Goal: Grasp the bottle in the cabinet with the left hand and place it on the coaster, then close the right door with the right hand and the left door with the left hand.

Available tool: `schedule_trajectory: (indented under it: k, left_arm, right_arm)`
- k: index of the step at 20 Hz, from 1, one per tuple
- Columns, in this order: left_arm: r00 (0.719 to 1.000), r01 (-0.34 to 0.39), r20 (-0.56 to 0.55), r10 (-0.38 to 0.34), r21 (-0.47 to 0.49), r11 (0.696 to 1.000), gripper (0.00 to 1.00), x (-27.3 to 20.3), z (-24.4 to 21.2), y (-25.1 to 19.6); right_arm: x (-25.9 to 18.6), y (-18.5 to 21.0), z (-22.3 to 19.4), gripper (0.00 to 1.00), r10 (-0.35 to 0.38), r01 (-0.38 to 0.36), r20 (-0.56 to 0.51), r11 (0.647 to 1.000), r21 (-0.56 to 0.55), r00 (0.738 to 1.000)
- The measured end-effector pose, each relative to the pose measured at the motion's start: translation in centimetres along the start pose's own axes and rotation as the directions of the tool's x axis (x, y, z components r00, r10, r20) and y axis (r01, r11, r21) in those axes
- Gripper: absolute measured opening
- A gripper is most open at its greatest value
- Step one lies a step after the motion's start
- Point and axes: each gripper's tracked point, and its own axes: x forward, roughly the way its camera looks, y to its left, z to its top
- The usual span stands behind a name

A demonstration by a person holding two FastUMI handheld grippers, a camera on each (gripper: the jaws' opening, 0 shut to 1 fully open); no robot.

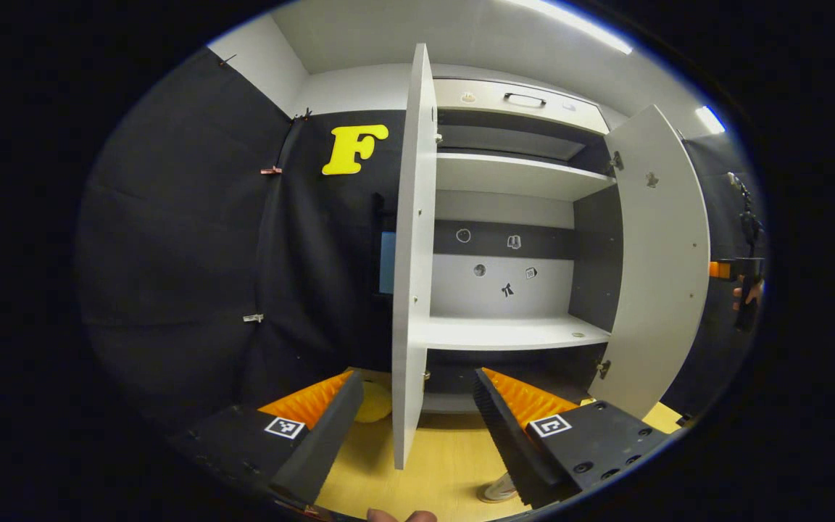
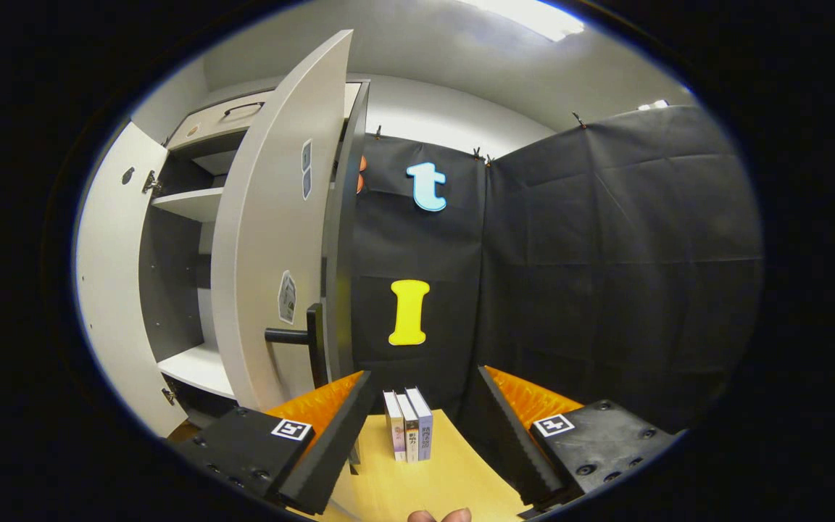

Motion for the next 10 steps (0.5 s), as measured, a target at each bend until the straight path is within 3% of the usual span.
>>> schedule_trajectory:
  k: [4,5,6,10]
  left_arm:
    - [1.000,-0.019,-0.015,0.019,0.004,1.000,0.97,-0.4,-0.3,1.3]
    - [0.999,-0.024,-0.021,0.024,0.003,1.000,0.97,-0.5,-0.4,1.4]
    - [0.999,-0.029,-0.026,0.029,0.001,1.000,0.97,-0.6,-0.7,1.7]
    - [0.998,-0.042,-0.037,0.042,-0.014,0.999,0.97,-1.2,-1.3,3.0]
  right_arm:
    - [-0.4,0.7,-0.4,0.95,0.000,0.000,-0.007,1.000,0.024,1.000]
    - [-0.6,1.1,-0.4,0.90,0.003,-0.002,-0.007,1.000,0.029,1.000]
    - [-0.8,1.8,-0.4,0.95,0.011,-0.010,-0.009,0.999,0.038,1.000]
    - [-1.7,5.3,-0.6,0.97,0.079,-0.079,-0.009,0.996,0.049,0.997]
